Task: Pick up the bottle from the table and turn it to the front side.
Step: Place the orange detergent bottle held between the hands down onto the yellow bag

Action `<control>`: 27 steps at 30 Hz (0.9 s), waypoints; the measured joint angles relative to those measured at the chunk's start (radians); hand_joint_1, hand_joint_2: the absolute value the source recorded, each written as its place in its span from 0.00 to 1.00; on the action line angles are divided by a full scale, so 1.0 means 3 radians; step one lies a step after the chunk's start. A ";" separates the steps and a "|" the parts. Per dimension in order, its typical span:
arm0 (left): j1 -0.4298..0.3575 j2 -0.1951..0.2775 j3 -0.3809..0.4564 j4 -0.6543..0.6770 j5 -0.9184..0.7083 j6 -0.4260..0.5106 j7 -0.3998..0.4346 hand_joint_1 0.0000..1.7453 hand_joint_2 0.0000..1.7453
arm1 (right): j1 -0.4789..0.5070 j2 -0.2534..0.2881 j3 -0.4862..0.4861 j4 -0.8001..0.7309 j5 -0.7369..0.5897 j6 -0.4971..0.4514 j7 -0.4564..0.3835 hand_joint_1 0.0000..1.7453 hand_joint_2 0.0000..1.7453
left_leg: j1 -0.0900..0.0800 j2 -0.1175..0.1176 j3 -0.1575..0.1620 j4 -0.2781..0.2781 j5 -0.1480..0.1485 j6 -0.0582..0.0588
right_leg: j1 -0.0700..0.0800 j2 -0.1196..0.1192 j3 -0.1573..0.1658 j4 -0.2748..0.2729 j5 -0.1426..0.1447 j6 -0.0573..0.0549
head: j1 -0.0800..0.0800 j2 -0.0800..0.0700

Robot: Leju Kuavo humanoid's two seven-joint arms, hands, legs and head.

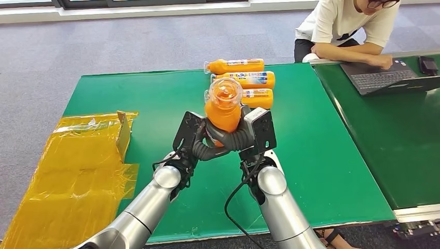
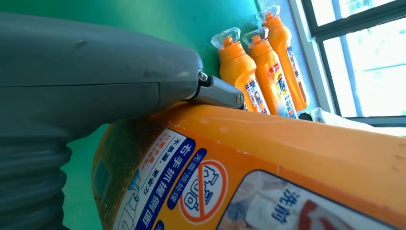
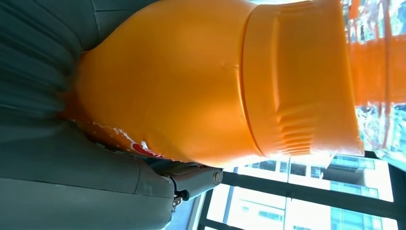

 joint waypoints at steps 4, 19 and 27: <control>-0.0004 0.0000 0.0001 0.0001 -0.0005 -0.0003 0.0002 1.00 1.00 | 0.0000 0.0000 0.0000 -0.0004 -0.0002 -0.0008 0.0000 1.00 1.00 | 0.0000 0.0000 0.0000 0.0000 0.0000 0.0000 | 0.0000 0.0000 0.0000 0.0000 0.0000 0.0000 | -0.0001 0.0000; -0.0030 -0.0003 0.0001 -0.0002 -0.0022 -0.0050 0.0016 1.00 1.00 | 0.0011 -0.0018 0.0003 -0.0112 0.0276 -0.0148 0.0082 0.00 0.00 | 0.0000 0.0000 0.0000 0.0000 0.0000 0.0000 | 0.0000 0.0000 -0.0001 0.0000 0.0000 0.0000 | -0.0001 0.0000; -0.0023 0.0010 0.0027 -0.0117 -0.0211 -0.0039 0.0053 1.00 1.00 | 0.0107 -0.0221 0.0004 -0.0564 0.1367 -0.0094 0.0459 0.00 0.50 | 0.0000 -0.0001 -0.0001 0.0000 0.0000 0.0000 | 0.0000 -0.0001 -0.0001 0.0000 0.0000 0.0000 | -0.0002 0.0000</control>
